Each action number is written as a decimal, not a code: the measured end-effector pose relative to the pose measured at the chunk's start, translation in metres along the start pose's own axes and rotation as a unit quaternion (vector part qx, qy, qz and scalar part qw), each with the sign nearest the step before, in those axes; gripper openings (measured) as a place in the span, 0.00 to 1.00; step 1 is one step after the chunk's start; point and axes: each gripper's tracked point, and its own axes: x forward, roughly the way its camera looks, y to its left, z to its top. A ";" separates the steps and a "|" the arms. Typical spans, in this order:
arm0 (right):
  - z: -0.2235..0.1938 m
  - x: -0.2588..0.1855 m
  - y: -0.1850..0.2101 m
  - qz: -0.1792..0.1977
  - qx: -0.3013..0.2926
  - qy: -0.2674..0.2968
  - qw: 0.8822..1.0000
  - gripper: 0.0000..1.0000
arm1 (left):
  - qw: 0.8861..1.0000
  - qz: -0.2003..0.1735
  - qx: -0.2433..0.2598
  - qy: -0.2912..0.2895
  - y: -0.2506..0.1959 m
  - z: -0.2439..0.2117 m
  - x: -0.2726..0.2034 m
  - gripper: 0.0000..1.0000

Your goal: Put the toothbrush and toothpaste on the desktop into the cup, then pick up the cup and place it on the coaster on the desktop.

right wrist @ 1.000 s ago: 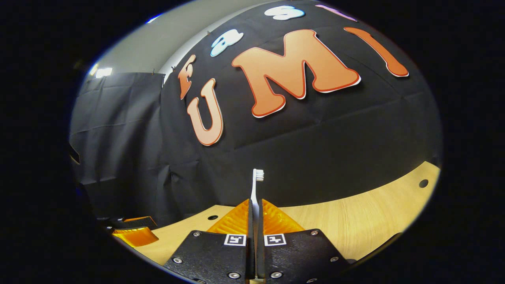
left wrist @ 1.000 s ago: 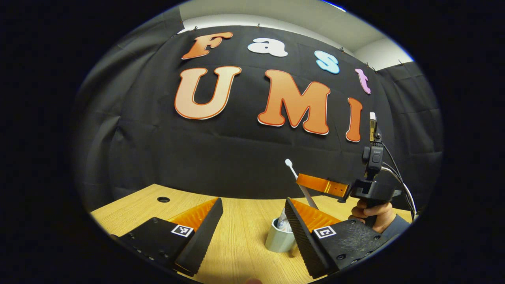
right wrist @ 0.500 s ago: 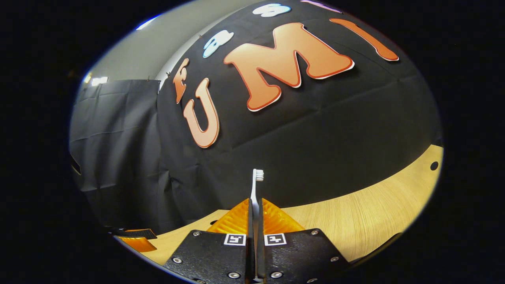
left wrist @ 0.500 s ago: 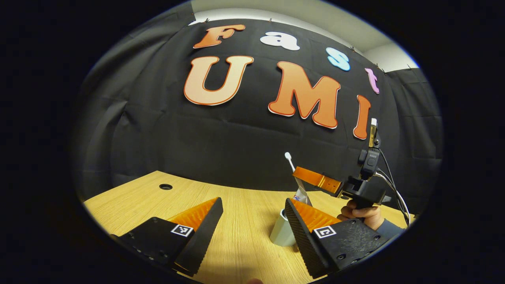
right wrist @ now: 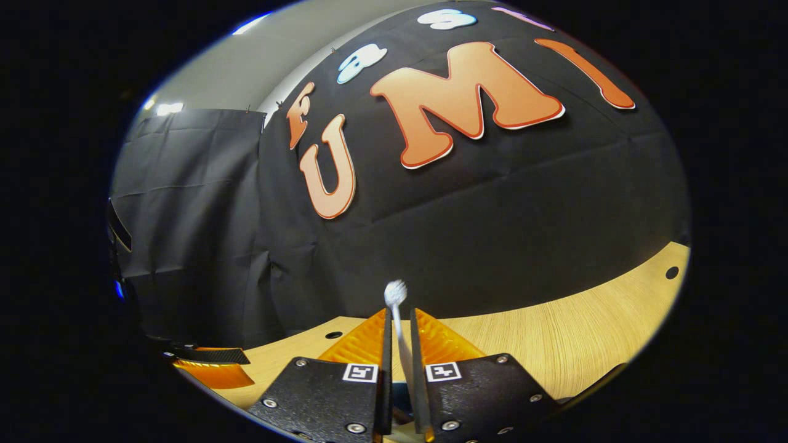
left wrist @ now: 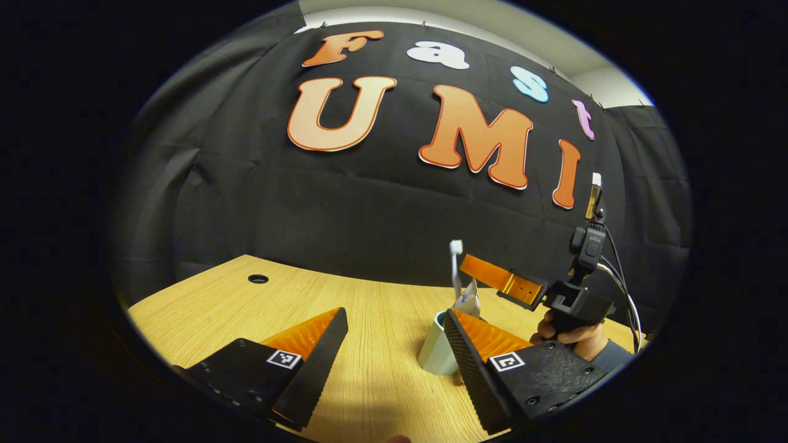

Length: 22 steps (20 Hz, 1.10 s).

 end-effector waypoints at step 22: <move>0.113 -0.190 -0.076 -0.151 -0.146 0.004 0.978 0.93 | 0.971 -0.018 0.000 0.238 -0.106 -0.008 0.040 0.96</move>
